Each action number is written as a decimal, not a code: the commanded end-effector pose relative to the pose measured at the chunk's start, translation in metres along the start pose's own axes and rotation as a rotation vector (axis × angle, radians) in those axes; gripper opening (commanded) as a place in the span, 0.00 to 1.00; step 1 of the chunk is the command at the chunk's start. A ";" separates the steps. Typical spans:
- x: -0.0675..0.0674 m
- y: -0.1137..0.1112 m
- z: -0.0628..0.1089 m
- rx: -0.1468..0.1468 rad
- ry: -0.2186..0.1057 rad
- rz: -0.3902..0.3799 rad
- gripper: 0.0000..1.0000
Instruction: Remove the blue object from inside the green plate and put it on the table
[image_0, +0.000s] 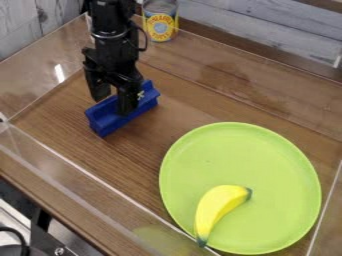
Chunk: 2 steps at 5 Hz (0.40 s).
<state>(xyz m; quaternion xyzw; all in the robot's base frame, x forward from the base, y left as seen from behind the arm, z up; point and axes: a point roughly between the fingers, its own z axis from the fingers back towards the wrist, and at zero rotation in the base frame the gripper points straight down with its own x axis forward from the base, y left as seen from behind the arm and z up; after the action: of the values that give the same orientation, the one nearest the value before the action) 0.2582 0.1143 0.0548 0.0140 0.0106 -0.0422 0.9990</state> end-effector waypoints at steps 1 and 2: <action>0.013 0.009 0.031 0.025 -0.091 0.010 1.00; 0.014 0.010 0.042 0.011 -0.111 0.011 1.00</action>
<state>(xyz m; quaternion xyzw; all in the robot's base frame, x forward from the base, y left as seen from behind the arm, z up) 0.2675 0.1167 0.0774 0.0018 -0.0128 -0.0407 0.9991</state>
